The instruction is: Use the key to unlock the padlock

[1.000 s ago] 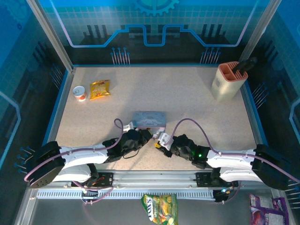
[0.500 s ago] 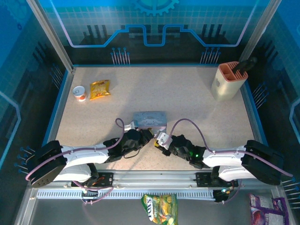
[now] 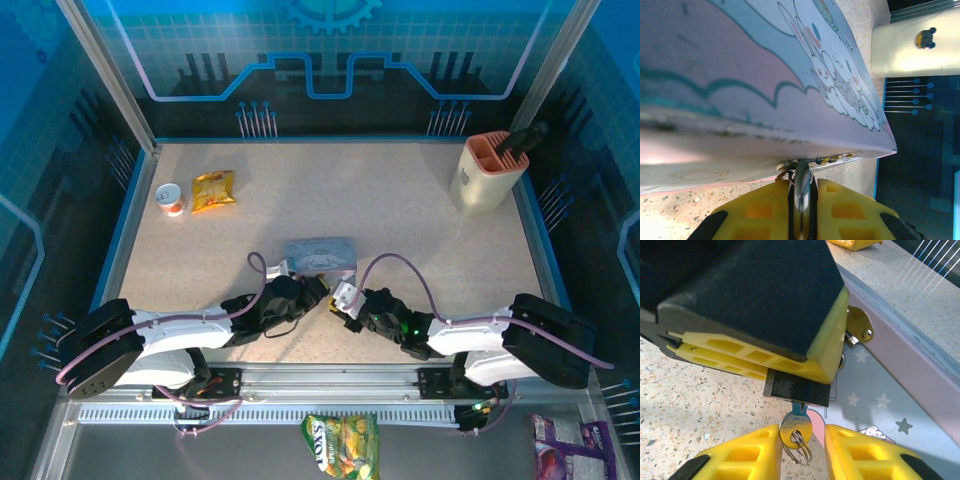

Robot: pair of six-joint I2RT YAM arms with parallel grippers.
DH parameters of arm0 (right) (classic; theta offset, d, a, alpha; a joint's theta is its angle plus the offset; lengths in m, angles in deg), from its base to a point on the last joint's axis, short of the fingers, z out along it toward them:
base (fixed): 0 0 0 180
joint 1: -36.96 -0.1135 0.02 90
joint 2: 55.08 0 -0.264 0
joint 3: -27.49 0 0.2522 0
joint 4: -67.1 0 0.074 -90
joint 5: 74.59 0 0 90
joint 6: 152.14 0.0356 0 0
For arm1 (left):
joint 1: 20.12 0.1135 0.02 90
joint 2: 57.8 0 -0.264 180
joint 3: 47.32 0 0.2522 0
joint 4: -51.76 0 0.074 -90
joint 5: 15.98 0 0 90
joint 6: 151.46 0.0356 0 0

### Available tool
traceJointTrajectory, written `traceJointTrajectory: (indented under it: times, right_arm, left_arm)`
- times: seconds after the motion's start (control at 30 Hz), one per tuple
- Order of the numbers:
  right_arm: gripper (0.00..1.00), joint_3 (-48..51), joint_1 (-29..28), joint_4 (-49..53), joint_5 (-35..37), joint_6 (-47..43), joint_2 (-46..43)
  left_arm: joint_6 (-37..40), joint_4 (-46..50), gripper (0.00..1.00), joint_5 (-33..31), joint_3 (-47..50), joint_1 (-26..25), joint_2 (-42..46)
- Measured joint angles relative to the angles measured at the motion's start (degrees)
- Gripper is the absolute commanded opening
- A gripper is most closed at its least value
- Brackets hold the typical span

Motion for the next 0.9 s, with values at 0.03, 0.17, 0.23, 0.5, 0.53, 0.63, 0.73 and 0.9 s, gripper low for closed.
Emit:
traceJointTrajectory:
  times: [0.03, 0.17, 0.23, 0.5, 0.53, 0.63, 0.73, 0.9]
  right_arm:
    - [0.25, 0.0, 0.0, 0.0, 0.1, 0.0, 0.1]
    - [0.23, 0.0, 0.0, -0.1, 0.1, 0.0, 0.4]
    - [0.23, 0.0, 0.0, -0.1, 0.1, 0.0, 0.6]
    - [0.21, -0.2, 0.0, -0.4, 0.5, 0.7, 1.5]
    - [0.20, -0.2, -0.1, -0.4, 0.7, 0.9, 1.5]
    - [0.18, -0.2, -0.2, -0.4, 1.2, 1.1, 1.6]
    - [0.15, -0.2, -0.3, -0.3, 1.5, 1.6, 1.6]
    - [0.12, -0.9, -0.3, 0.7, 1.5, 3.8, 1.9]
  left_arm:
    - [0.0, 0.0, 0.00, 0.0, 0.0, 0.0, 0.0]
    - [0.0, -0.5, 0.00, 0.0, -0.2, 0.0, -0.5]
    - [0.0, -0.9, 0.00, 0.1, -0.2, 0.0, -0.8]
    - [0.0, -1.3, 0.00, 0.4, -0.8, -0.2, -2.1]
    - [0.0, -1.3, 0.00, 0.4, -0.9, -0.3, -2.2]
    - [0.0, -1.3, 0.00, 0.4, -1.2, -0.4, -2.5]
    - [0.0, -1.3, 0.00, 0.4, -1.4, -0.4, -2.8]
    - [0.1, -1.3, 0.00, 0.1, -1.4, -0.4, -3.0]
